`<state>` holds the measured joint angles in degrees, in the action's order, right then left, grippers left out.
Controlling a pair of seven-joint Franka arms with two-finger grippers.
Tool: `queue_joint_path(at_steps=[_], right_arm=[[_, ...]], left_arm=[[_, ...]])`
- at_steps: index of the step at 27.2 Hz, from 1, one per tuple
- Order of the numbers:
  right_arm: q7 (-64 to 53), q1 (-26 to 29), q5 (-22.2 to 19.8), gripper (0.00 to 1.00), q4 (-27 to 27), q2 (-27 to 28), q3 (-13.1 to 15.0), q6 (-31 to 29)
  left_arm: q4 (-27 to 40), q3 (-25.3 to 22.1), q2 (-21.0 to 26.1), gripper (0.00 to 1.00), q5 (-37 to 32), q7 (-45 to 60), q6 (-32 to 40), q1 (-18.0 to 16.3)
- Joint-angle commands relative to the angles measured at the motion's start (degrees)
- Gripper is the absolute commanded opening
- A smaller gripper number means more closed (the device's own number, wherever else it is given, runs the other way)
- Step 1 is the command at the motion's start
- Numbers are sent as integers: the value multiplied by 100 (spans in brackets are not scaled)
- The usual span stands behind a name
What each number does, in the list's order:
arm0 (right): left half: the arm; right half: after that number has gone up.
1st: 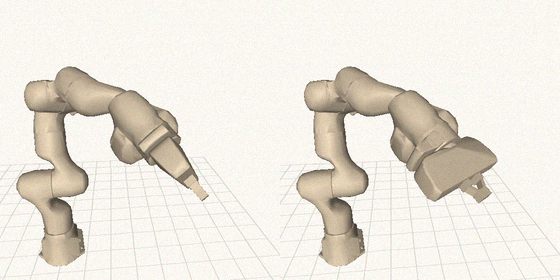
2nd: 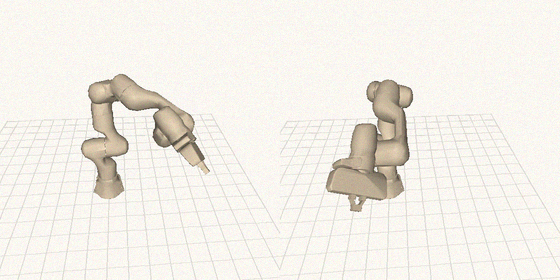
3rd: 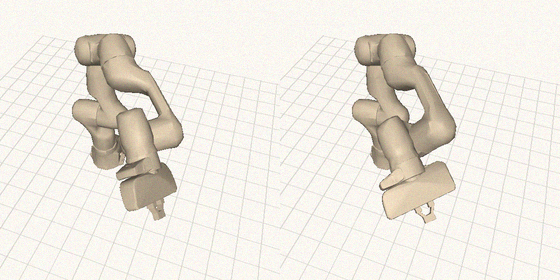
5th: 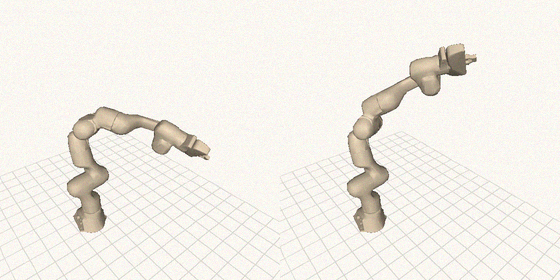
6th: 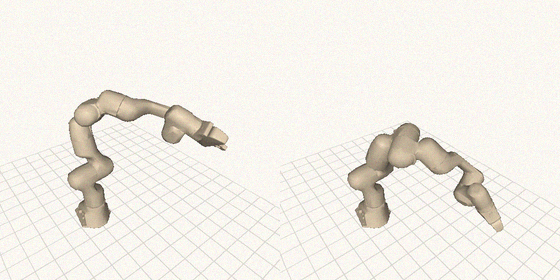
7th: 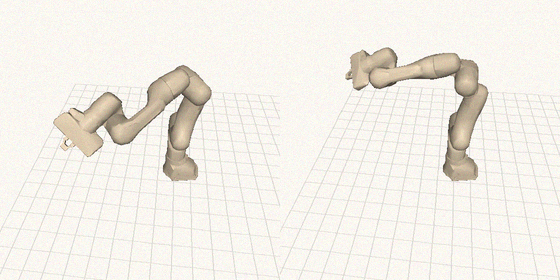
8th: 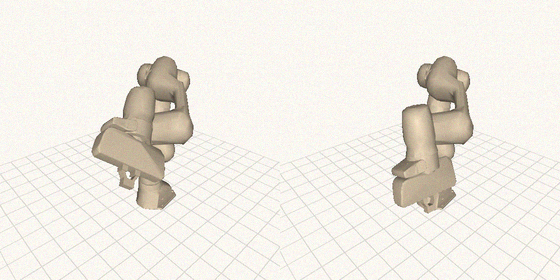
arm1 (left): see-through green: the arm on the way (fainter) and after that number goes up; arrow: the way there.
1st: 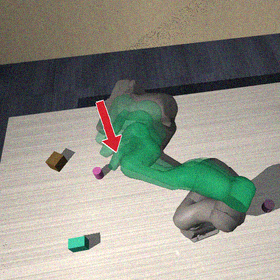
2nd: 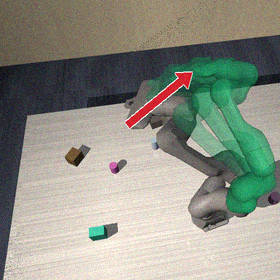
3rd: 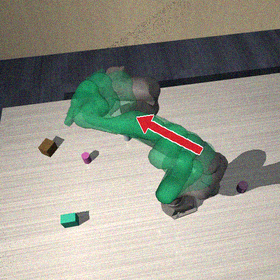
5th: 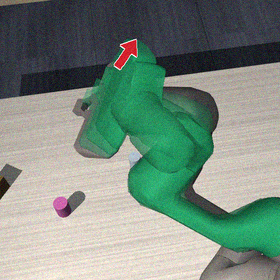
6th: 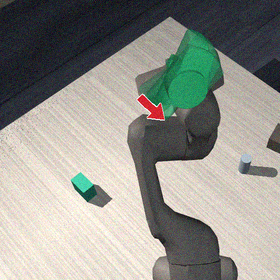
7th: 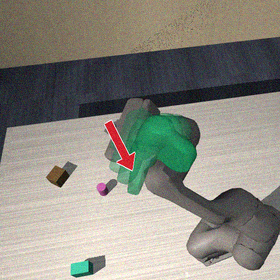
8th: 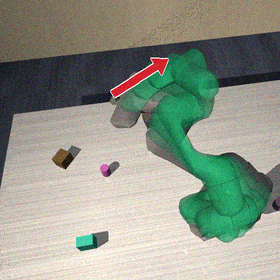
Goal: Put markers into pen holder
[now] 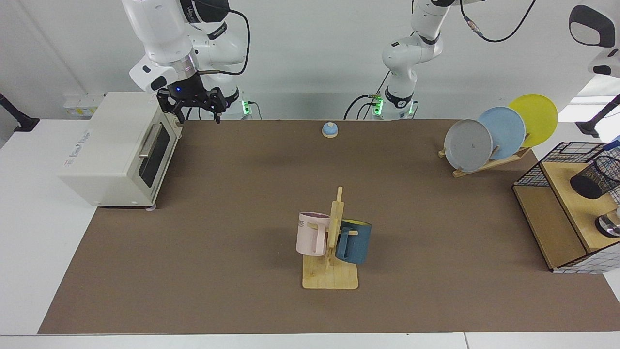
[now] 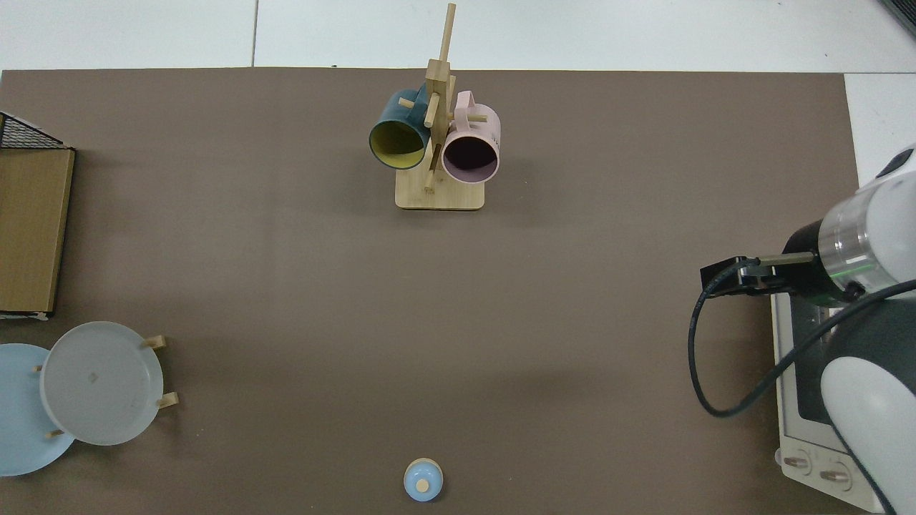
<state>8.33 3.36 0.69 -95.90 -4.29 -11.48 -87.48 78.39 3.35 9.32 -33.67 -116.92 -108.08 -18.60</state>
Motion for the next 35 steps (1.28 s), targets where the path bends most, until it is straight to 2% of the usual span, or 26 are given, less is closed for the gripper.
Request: queue_joint_path(at_steps=[1,5,15,19,35], right_arm=[[46,77,89,99,18,-37,-30,47],[46,77,89,99,18,-46,-30,47],[46,77,89,99,18,-46,-30,47],[46,77,89,99,18,-46,-30,47],[46,77,89,99,18,-37,-30,47]], left_arm=[[-87,-738,122,0,423,-577,-484,313],[-87,-976,298,0,440,-630,-722,383],[177,-1301,359,0,450,-586,-1425,559],[160,-1555,623,0,484,-586,-1759,559],[625,-1811,536,0,643,-446,-1751,647]])
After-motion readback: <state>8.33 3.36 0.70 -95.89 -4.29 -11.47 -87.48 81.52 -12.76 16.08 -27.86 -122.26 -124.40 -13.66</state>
